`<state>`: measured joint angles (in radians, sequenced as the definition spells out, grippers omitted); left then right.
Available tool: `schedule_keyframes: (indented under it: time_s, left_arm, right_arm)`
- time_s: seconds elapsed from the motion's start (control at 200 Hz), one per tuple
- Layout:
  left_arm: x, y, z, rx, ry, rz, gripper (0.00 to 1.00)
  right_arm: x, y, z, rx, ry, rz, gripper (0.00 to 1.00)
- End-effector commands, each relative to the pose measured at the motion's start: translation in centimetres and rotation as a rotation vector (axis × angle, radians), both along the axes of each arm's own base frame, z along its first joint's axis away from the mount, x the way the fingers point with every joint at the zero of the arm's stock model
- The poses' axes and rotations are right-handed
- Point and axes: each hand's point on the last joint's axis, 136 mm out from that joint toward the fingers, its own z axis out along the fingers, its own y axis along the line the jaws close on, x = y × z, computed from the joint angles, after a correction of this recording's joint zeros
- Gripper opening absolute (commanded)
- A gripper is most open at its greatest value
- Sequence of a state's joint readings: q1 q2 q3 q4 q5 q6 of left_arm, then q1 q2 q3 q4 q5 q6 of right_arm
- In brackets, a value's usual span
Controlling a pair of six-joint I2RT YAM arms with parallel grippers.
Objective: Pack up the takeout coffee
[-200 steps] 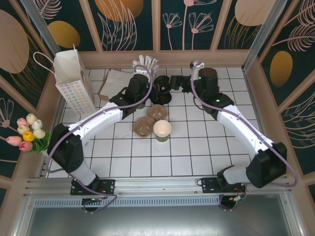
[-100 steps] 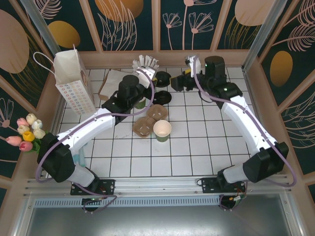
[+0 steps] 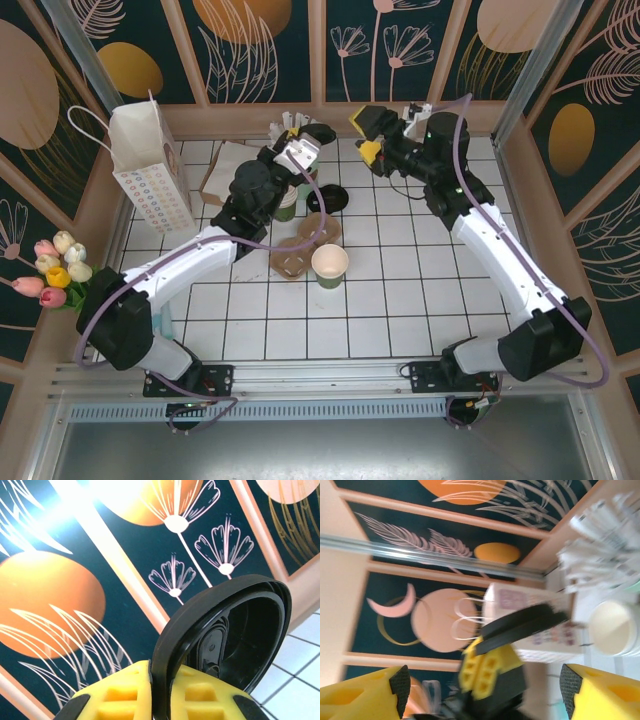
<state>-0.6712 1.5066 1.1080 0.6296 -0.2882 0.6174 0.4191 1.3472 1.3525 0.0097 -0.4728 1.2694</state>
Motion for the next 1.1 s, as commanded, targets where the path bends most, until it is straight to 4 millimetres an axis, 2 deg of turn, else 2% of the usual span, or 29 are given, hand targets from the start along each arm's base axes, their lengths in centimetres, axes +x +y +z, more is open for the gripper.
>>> schedule_keyframes:
  time_s: [0.0, 0.125, 0.32, 0.51, 0.59, 0.716, 1.001, 1.091]
  left_arm:
    - [0.2, -0.1, 3.1, 0.075, -0.16, 0.044, 0.0]
    - [0.2, -0.8, 3.9, 0.088, -0.184, 0.016, 0.0]
    - [0.1, -2.0, 4.2, 0.089, -0.208, -0.027, 0.0]
    - [-0.5, -2.3, 4.2, 0.078, -0.21, -0.06, 0.0]
    - [-0.9, -2.4, 4.1, 0.075, -0.21, -0.081, 0.0]
    - [-1.5, -2.6, 3.6, 0.082, -0.211, -0.111, 0.0]
    - [-1.0, -2.6, 3.2, 0.097, -0.203, -0.094, 0.0]
    - [-1.1, -2.8, 3.3, 0.076, -0.186, -0.114, 0.0]
  right_arm:
    - [-1.6, 0.4, 2.8, 0.268, 0.146, 0.006, 0.79]
    - [-1.8, 1.8, 1.8, 0.313, 0.249, 0.024, 0.76]
    - [-2.0, 4.1, 1.2, 0.353, 0.303, 0.071, 0.76]
    - [-0.4, 4.0, 1.6, 0.415, 0.283, 0.022, 0.69]
    - [0.5, 3.8, 1.2, 0.41, 0.286, -0.022, 0.65]
    - [1.5, 4.0, 0.9, 0.464, 0.291, -0.034, 0.56]
    - [1.8, 3.3, 0.0, 0.471, 0.296, -0.081, 0.13]
    - [1.7, 2.9, -0.5, 0.46, 0.303, -0.103, 0.05]
